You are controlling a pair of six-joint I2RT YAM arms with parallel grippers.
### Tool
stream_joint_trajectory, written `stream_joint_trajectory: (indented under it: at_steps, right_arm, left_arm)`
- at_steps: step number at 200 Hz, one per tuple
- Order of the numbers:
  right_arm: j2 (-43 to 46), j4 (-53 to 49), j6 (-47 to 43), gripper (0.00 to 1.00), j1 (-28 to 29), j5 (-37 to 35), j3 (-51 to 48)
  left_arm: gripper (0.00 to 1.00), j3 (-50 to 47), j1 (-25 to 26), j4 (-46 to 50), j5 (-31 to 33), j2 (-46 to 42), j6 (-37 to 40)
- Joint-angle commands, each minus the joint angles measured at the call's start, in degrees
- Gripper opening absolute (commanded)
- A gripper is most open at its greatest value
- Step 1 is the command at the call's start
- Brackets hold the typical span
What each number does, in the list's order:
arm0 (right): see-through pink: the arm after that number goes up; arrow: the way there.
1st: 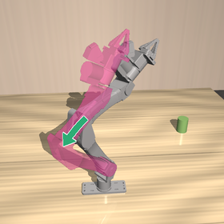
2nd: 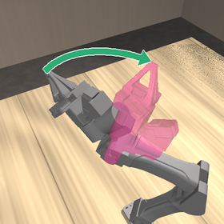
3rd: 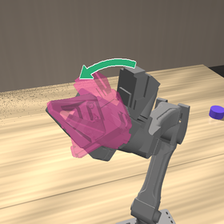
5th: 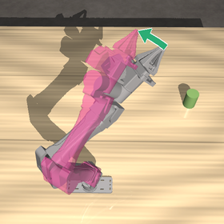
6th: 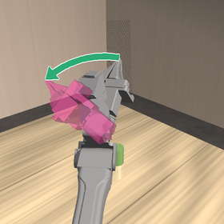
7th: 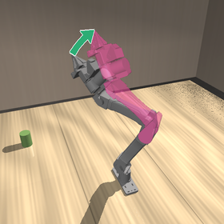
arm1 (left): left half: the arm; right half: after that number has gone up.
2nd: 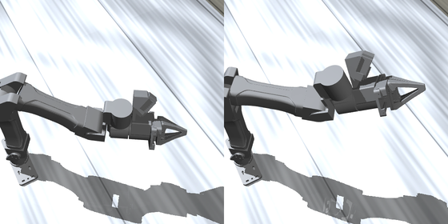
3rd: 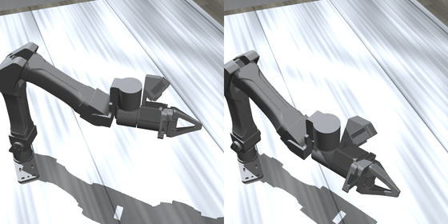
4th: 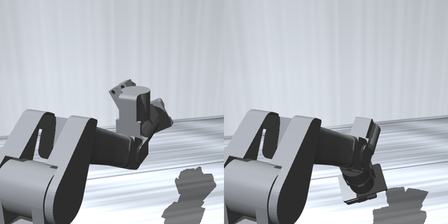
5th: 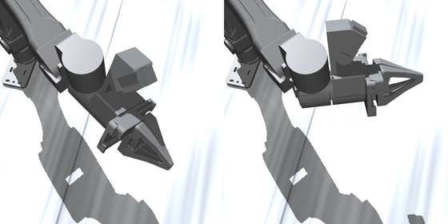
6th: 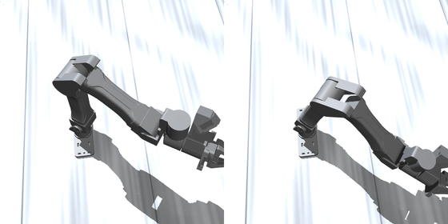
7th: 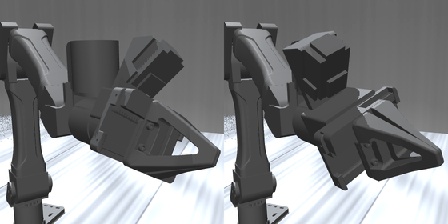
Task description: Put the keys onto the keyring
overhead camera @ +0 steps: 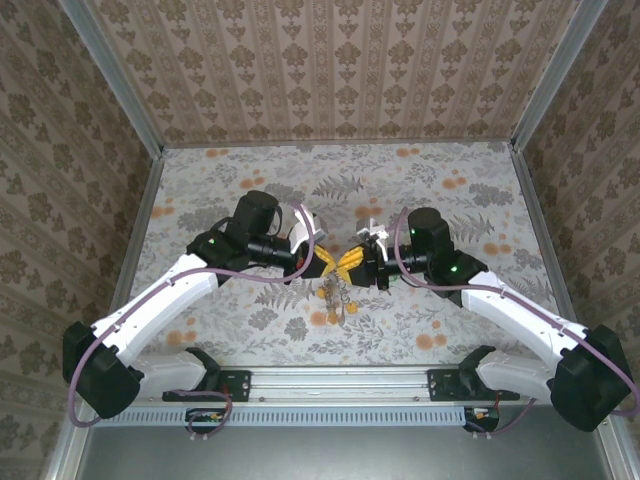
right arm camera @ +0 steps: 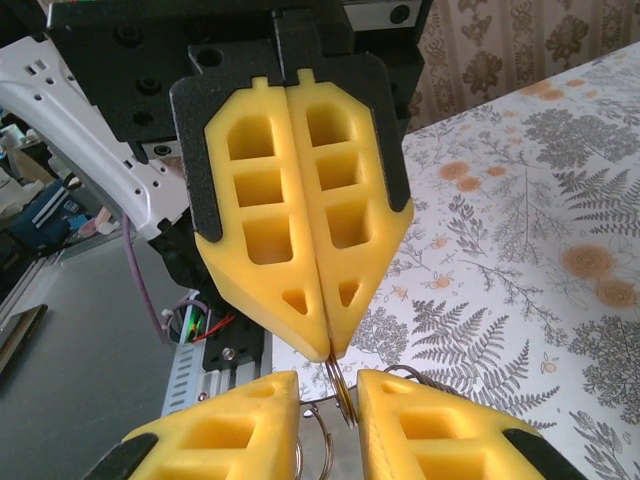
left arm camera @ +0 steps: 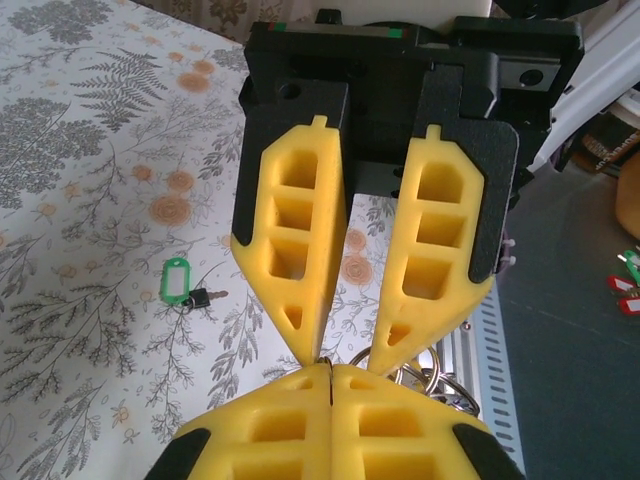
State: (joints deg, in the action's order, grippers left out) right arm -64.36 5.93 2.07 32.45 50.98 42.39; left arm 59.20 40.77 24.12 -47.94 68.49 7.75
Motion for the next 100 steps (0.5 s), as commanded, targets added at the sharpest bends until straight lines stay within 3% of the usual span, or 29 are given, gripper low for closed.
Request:
stream_joint_trajectory:
  at_steps: [1, 68, 100]
  right_arm:
    - [-0.4, -0.83, -1.71, 0.23, 0.76, 0.72, 1.97]
    - [-3.08, -1.39, -2.53, 0.17, 1.09, 1.16, 2.47]
    - [-4.0, -0.26, -2.48, 0.05, 1.31, 3.11, 2.31]
  left_arm:
    - [0.0, 1.01, -0.35, -0.61, -2.52, -1.51, 1.14]
    - [0.0, 0.48, -0.51, -0.78, -2.59, -1.09, 1.32]
    - [0.0, 0.13, -0.8, -1.45, -2.64, -0.51, 1.13]
